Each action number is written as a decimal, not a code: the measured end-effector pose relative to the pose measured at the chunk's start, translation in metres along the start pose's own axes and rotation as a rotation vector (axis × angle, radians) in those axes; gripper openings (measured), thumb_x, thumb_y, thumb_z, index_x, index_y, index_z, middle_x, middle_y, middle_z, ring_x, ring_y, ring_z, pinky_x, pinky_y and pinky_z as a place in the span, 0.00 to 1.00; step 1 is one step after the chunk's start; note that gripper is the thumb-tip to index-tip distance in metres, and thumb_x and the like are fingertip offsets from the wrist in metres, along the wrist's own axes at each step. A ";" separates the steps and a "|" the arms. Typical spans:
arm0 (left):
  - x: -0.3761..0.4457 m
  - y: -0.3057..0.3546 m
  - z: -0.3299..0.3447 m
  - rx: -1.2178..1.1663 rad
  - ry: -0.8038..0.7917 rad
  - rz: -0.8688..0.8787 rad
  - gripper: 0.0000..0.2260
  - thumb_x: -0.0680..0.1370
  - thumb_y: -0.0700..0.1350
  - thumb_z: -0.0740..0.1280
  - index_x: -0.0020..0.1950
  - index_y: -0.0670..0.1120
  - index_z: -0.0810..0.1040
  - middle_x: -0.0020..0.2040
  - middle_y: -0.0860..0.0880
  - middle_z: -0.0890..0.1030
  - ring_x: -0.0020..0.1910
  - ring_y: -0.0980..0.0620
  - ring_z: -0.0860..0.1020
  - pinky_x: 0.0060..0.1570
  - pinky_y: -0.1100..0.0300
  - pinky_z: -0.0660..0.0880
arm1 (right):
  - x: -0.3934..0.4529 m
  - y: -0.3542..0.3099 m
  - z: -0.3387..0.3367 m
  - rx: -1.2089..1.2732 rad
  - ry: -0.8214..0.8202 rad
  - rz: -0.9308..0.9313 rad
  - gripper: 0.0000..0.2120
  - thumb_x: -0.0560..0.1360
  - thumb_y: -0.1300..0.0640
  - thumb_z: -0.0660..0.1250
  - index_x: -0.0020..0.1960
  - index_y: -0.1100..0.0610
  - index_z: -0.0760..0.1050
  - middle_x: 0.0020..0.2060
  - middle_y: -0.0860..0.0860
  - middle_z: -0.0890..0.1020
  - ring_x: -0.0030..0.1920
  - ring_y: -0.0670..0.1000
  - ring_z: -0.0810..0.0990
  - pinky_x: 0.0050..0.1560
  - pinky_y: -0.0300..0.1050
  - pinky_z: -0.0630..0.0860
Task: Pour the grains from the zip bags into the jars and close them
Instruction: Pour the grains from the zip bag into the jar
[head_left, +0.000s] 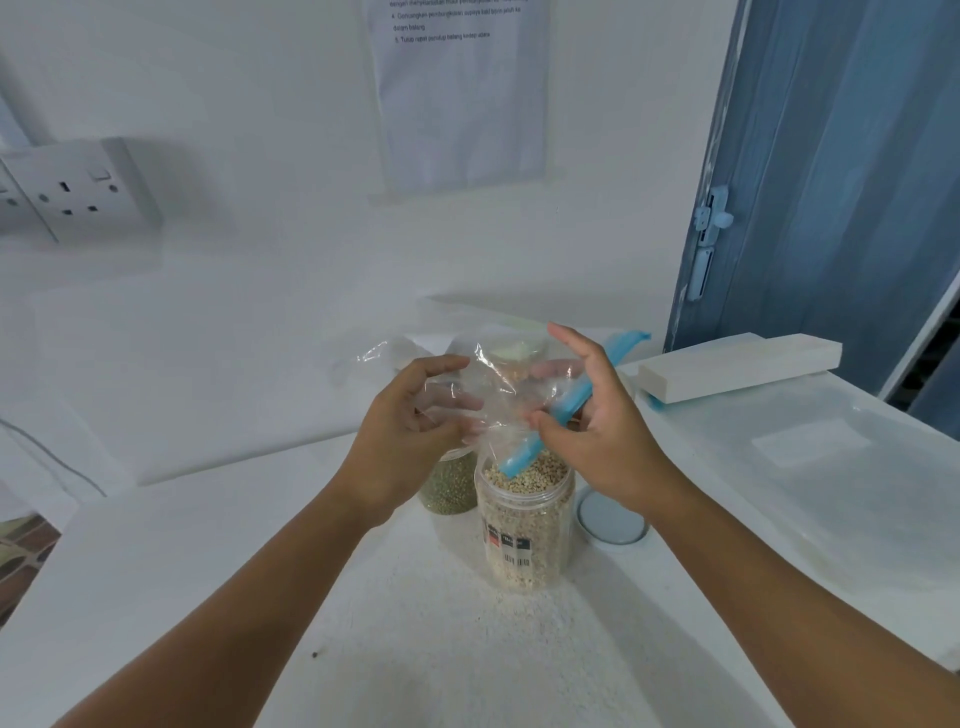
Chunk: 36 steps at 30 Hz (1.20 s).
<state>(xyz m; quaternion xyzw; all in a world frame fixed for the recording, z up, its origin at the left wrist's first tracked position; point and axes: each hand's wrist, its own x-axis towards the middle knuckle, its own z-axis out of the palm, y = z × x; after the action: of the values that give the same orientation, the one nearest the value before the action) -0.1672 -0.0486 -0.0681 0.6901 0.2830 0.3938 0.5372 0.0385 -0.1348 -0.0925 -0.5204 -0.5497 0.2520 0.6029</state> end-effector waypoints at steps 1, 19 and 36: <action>0.000 0.000 0.000 -0.006 -0.001 -0.002 0.26 0.75 0.29 0.74 0.69 0.48 0.78 0.53 0.42 0.86 0.49 0.43 0.86 0.48 0.58 0.82 | 0.001 0.000 0.000 -0.011 -0.004 -0.002 0.35 0.78 0.65 0.74 0.75 0.36 0.68 0.66 0.45 0.78 0.59 0.52 0.84 0.60 0.52 0.83; 0.023 0.035 -0.051 -0.654 0.434 -0.134 0.13 0.84 0.42 0.68 0.67 0.50 0.81 0.62 0.47 0.80 0.50 0.48 0.86 0.57 0.54 0.81 | 0.001 -0.001 0.003 0.135 0.023 0.071 0.16 0.79 0.69 0.69 0.63 0.55 0.83 0.55 0.46 0.88 0.57 0.47 0.86 0.57 0.38 0.81; 0.053 0.039 -0.097 -0.623 0.545 -0.128 0.07 0.83 0.38 0.67 0.59 0.48 0.80 0.55 0.43 0.86 0.39 0.53 0.82 0.40 0.62 0.75 | -0.004 -0.004 0.001 0.160 0.012 0.107 0.16 0.79 0.69 0.69 0.61 0.53 0.83 0.51 0.47 0.89 0.55 0.46 0.87 0.55 0.41 0.83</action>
<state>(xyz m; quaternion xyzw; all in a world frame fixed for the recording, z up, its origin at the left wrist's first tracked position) -0.2227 0.0351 -0.0065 0.3463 0.3246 0.5946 0.6490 0.0359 -0.1389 -0.0907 -0.5005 -0.4958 0.3238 0.6315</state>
